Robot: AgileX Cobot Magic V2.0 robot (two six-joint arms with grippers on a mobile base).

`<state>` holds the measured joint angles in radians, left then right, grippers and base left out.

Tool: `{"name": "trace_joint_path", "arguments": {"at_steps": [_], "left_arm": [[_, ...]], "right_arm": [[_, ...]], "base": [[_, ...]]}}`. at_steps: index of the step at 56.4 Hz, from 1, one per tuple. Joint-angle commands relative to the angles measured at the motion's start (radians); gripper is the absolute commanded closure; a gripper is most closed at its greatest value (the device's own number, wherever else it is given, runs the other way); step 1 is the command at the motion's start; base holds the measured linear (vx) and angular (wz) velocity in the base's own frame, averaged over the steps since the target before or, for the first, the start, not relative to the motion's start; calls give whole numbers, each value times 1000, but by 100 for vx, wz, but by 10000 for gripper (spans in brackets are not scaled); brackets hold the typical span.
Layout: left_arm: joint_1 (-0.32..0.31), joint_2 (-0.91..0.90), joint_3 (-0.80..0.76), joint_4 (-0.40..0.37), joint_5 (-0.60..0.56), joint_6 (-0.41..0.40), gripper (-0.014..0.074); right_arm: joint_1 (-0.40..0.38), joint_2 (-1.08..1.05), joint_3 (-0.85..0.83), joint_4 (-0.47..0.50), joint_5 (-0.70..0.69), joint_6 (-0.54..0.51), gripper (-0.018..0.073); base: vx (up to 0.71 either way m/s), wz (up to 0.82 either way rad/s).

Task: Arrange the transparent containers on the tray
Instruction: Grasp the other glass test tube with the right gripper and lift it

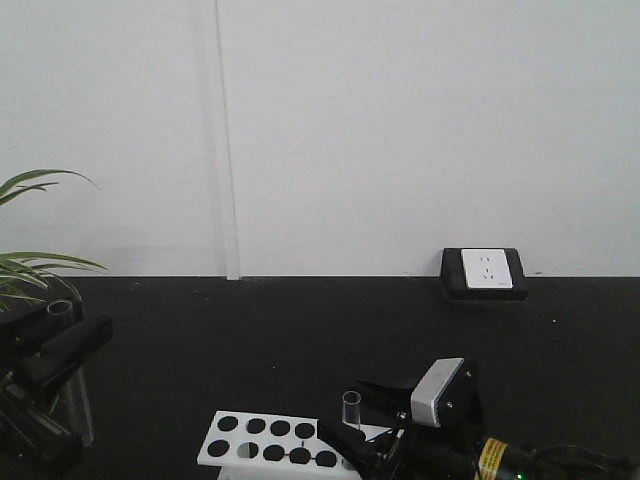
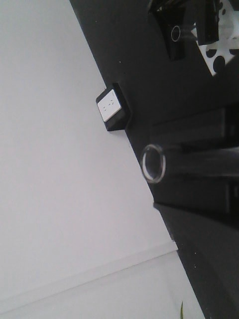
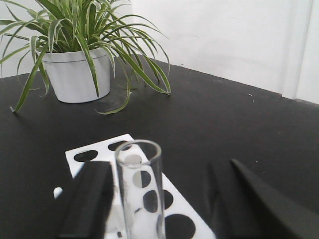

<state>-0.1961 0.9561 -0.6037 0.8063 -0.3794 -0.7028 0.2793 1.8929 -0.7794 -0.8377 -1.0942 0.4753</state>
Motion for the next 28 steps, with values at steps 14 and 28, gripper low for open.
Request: {"name": "trace_joint_path", "arguments": {"at_steps": [14,28], "left_arm": [[-3,-15,-29,-30,-46,-11,597],[-3,-15,-29,-30,0,-11,597]], "right_arm": [[1,-43,-27,17,-91,-4,575],[1,-78,-29,22,-102,-3,572]], "base": [[0,0],[0,0]]}}
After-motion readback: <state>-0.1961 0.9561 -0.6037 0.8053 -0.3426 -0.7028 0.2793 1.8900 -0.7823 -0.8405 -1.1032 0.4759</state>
